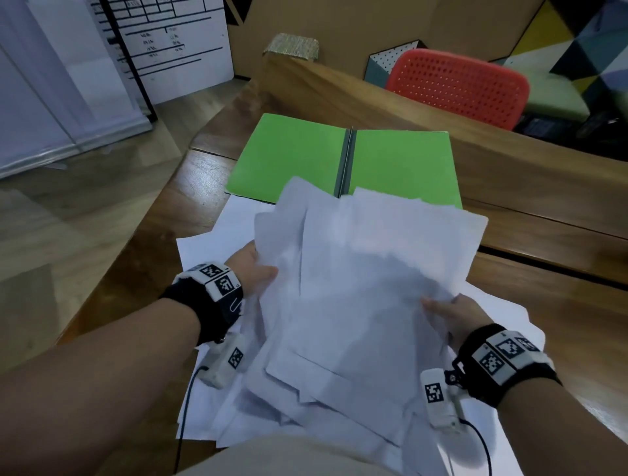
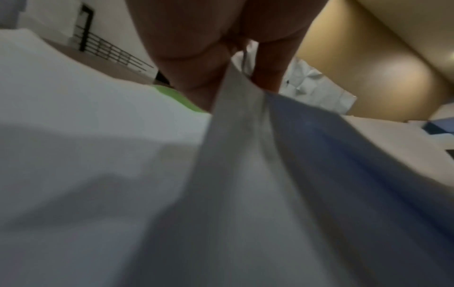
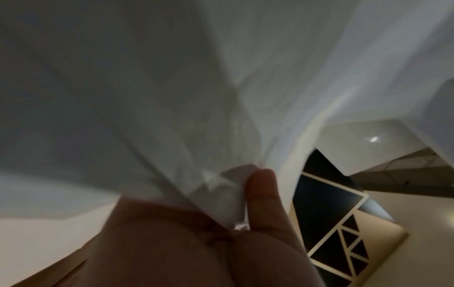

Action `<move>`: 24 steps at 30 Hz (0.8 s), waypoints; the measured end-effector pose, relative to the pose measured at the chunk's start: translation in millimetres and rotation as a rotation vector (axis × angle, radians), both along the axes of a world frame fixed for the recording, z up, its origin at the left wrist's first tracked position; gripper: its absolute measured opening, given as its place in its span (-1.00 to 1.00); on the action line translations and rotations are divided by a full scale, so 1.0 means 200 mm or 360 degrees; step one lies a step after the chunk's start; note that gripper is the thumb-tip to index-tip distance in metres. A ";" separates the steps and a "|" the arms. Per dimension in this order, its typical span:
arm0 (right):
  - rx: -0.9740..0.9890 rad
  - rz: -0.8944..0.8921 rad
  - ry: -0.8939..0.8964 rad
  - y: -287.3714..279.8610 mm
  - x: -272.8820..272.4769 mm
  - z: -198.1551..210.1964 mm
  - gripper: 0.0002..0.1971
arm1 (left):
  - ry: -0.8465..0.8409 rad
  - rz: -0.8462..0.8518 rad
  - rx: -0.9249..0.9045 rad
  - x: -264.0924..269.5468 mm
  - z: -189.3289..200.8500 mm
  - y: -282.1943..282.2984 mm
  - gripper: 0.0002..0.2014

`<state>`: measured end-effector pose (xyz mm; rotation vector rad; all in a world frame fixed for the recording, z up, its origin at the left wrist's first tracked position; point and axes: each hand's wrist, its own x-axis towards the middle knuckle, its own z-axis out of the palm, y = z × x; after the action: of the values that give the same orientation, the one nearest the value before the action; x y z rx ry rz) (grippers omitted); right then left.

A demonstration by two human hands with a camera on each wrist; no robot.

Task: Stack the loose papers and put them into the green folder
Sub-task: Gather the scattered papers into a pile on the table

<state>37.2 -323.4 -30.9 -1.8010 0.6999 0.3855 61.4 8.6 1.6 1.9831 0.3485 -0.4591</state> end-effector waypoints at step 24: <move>-0.0254 0.0029 0.0054 0.12 -0.02 0.03 -0.73 | 0.0155 0.0004 0.1067 -0.01 -0.01 0.05 -0.33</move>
<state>33.5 -298.6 -25.0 -1.9565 0.7564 0.3822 60.0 18.3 -0.7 2.6113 0.6270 -0.4772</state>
